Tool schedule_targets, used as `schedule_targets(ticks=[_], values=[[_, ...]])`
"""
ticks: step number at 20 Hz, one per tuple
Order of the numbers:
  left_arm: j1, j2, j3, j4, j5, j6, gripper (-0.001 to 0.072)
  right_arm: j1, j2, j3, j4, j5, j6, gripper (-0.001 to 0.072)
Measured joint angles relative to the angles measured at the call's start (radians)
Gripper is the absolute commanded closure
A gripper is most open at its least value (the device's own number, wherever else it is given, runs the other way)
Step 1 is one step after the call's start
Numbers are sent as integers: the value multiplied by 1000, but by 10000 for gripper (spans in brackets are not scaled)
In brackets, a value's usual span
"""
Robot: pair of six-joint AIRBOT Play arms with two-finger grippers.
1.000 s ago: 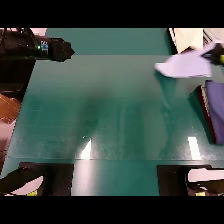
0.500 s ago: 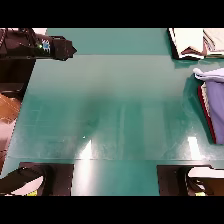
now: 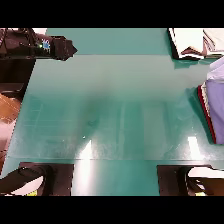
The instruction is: Fold the shirts.
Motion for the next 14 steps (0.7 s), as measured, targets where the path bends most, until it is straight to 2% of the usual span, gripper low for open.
schedule_targets(ticks=[6, 14], values=[[0, 0, 0, -1, -33, 1, 684, -27, 142, -145, -152, 73, 35, 695], [0, 0, 0, -1, -54, 15, 684, -230, 383, -561, -360, 105, 42, 684]])
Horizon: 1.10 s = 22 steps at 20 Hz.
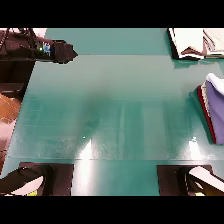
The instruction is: Fold the shirts.
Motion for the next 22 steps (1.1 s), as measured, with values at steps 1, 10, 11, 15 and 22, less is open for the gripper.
schedule_targets(ticks=[1, 10, 11, 15, 22], values=[[0, 0, 0, 0, -2, 5, 684, -27, 23, -54, -12, -4, 0, 598], [0, 0, 0, 0, -18, 21, 684, -203, 96, -232, -21, -2, -3, 26], [0, 0, 0, 0, -18, 22, 684, -199, 97, -217, 7, -4, -2, 26], [0, 0, 0, 0, -18, 22, 684, -47, 100, -135, 170, -27, -3, 27], [0, 0, 0, 0, -15, 22, 683, 526, 100, -36, 275, -123, -3, 399]])
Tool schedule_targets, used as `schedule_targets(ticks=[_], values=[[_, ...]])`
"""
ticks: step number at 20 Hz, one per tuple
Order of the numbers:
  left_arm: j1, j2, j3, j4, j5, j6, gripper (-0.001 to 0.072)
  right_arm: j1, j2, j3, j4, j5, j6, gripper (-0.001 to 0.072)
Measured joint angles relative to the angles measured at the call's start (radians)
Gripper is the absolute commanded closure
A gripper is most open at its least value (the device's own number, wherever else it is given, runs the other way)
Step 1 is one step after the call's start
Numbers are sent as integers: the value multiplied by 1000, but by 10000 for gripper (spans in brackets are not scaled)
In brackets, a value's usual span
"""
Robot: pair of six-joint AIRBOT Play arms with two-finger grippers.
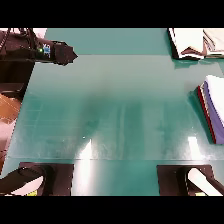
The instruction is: Fold the shirts.
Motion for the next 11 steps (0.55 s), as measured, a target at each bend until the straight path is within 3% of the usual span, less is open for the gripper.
schedule_targets(ticks=[1, 2, 6, 11], values=[[0, 0, 0, 0, 0, 0, 684, 80, 0, 5, 4, -22, 0, 612], [0, 0, 0, 0, 0, 0, 683, 156, 0, 8, 5, -42, 0, 694], [0, 0, 0, 0, 0, 0, 683, 355, 0, 13, 11, -100, 0, 694], [0, 0, 0, 0, 0, 0, 684, 434, 0, 14, 14, -120, -1, 694]])
